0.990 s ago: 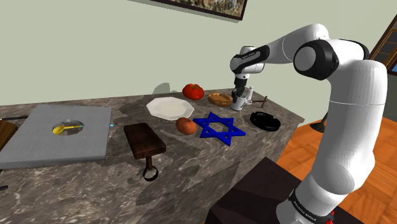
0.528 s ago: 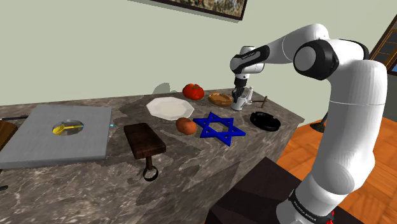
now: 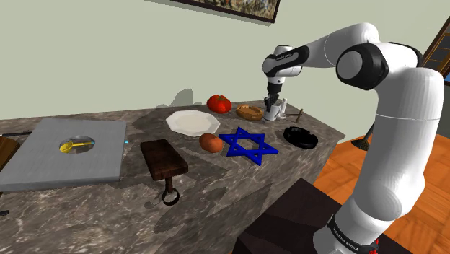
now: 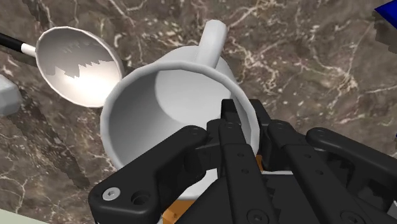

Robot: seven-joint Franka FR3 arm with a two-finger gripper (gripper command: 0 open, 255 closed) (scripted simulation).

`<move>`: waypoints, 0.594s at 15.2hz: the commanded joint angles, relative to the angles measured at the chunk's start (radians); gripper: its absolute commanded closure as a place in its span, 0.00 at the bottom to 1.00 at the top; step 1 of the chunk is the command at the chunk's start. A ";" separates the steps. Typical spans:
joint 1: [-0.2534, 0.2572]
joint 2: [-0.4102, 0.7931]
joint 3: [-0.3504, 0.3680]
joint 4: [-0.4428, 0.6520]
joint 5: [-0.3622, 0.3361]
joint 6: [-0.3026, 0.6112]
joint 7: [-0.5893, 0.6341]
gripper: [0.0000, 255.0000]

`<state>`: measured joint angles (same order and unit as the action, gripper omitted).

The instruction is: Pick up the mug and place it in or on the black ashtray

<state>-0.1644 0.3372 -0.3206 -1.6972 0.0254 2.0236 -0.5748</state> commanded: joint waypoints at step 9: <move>0.002 -0.033 -0.005 0.091 -0.010 -0.122 0.000 1.00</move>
<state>-0.1629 0.3061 -0.3251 -1.6166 0.0156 1.9138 -0.5747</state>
